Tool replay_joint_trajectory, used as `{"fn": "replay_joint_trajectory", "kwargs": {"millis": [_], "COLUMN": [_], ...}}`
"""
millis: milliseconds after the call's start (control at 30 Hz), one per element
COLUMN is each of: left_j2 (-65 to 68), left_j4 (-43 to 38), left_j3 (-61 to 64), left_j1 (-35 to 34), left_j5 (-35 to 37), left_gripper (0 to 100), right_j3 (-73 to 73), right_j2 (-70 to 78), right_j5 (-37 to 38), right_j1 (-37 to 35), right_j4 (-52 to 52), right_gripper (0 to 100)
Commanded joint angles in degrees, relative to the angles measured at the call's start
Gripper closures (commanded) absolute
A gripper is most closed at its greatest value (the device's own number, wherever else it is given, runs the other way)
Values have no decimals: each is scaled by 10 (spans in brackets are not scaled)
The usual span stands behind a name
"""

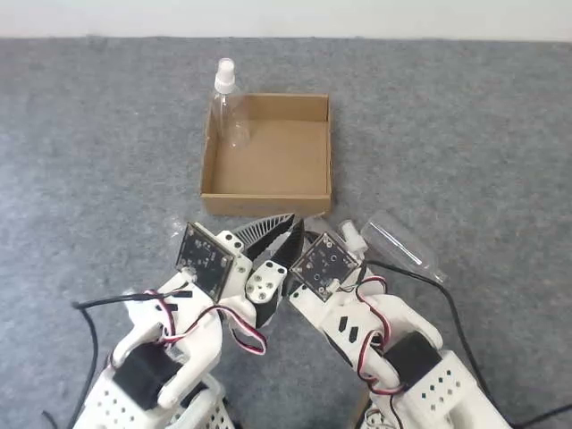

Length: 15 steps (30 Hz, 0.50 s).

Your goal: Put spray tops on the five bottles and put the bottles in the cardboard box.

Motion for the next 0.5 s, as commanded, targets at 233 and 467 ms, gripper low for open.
{"fn": "replay_joint_trajectory", "kwargs": {"millis": [233,467], "left_j2": [-9,-9], "left_j4": [11,34], "left_j3": [-60,-87], "left_j1": [-43,-59], "left_j5": [-7,-7], "left_gripper": [963,962], "right_j3": [-8,-6], "right_j2": [1,1], "right_j5": [24,24], "right_j1": [4,5], "right_j4": [1,-2], "right_gripper": [992,992]}}
